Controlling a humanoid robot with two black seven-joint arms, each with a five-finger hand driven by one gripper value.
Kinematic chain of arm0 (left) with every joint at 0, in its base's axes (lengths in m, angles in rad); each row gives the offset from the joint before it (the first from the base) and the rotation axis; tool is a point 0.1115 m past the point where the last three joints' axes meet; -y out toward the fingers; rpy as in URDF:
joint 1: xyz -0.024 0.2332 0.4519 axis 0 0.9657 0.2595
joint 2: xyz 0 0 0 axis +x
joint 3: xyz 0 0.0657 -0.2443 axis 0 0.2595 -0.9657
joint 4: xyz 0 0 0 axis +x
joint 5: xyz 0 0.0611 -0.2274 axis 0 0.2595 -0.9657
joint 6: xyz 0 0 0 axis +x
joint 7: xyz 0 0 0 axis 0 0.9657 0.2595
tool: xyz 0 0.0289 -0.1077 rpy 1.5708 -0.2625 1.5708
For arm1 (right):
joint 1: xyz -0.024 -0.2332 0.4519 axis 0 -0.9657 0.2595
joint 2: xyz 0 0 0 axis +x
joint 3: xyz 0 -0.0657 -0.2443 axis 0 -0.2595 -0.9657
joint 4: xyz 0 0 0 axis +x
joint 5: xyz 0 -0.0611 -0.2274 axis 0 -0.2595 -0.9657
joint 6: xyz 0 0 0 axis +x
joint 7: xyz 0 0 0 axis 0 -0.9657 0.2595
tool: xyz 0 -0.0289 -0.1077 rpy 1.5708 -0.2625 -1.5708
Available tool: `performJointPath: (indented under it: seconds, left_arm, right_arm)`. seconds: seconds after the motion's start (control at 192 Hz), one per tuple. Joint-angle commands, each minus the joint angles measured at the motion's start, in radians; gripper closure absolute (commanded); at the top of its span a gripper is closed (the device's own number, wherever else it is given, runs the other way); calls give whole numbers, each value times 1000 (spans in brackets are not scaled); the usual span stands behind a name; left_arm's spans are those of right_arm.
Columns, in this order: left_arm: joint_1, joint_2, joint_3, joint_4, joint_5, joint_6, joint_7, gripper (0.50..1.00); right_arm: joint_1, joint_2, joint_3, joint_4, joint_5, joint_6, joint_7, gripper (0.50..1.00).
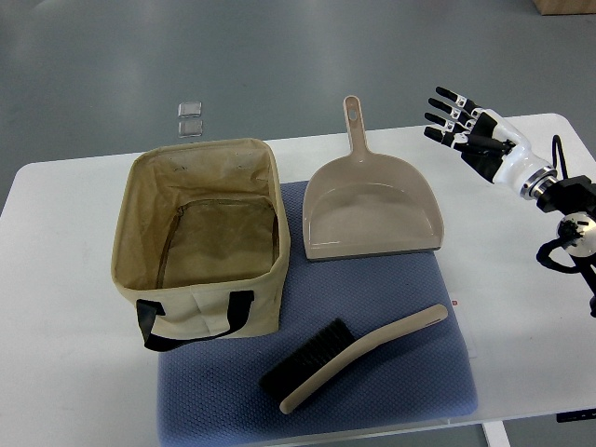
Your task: Put pink broom in yellow bag with right hand
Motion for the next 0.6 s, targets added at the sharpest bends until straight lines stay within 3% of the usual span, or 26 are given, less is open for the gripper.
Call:
performJointPath:
  seconds: [0.0,0.595]
  left_arm:
    - [0,0,0,-2,1,0,0,500]
    - [0,0,0,-1,0,0,0,500]
  right_arm:
    - [0,0,0,0,0,1,0,558]
    - [6,-12,1,0,0,2,0,558]
